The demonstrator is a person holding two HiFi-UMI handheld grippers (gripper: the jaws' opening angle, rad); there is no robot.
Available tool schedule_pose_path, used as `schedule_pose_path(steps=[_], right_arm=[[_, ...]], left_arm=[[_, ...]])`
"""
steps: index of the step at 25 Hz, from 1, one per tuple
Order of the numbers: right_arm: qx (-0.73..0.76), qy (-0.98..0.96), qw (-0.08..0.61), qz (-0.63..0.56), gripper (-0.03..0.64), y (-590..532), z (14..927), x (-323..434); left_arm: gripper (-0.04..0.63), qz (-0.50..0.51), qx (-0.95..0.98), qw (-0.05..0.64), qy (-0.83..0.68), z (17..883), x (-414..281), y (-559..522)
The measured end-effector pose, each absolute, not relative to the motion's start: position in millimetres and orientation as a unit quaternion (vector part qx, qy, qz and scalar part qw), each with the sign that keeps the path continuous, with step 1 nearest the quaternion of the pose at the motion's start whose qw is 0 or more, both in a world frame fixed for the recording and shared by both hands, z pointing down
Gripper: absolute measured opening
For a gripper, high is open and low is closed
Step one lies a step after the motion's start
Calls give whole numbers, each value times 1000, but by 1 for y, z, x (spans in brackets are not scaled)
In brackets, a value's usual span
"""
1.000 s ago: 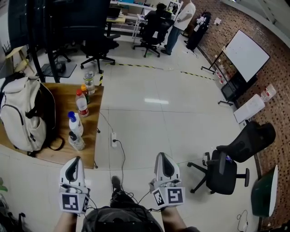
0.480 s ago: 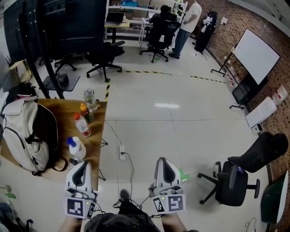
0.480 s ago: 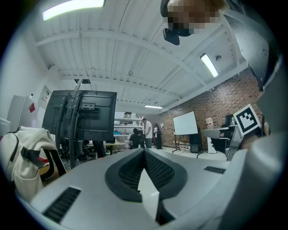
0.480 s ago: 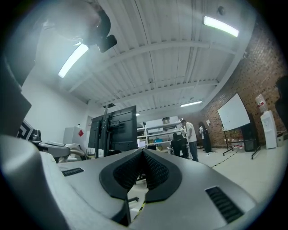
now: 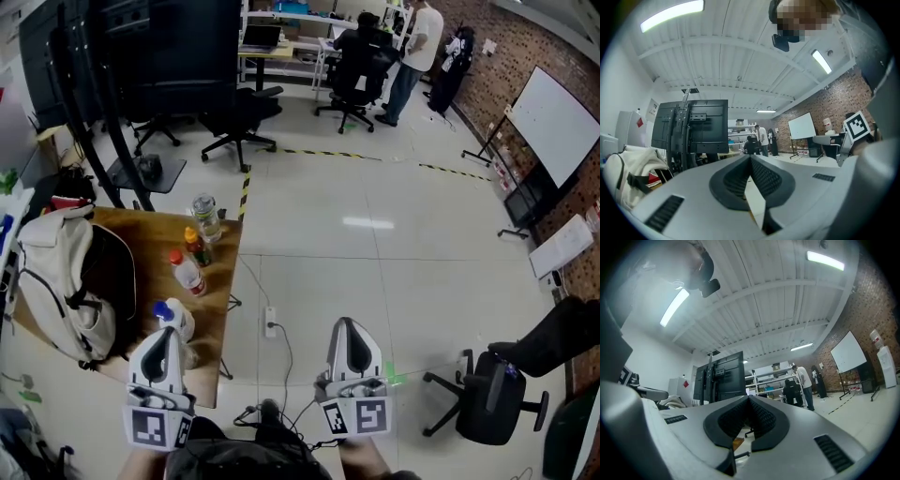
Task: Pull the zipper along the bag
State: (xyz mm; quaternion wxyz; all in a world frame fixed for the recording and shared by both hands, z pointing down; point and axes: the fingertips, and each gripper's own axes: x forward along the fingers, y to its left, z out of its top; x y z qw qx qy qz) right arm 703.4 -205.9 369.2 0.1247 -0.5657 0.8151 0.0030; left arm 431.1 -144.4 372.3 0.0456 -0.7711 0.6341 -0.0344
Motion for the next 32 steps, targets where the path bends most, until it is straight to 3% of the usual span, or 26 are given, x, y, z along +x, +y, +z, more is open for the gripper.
schedule_pose_path(steps=[14,32], right_arm=[[-604,780,162,25,6,-174,334,560],[-631,757,151,73,6,-126,312,376]], left_arm=[[25,1,-788,42,614,370,257,-141],[25,18,-811,37,584,371,68,-104]])
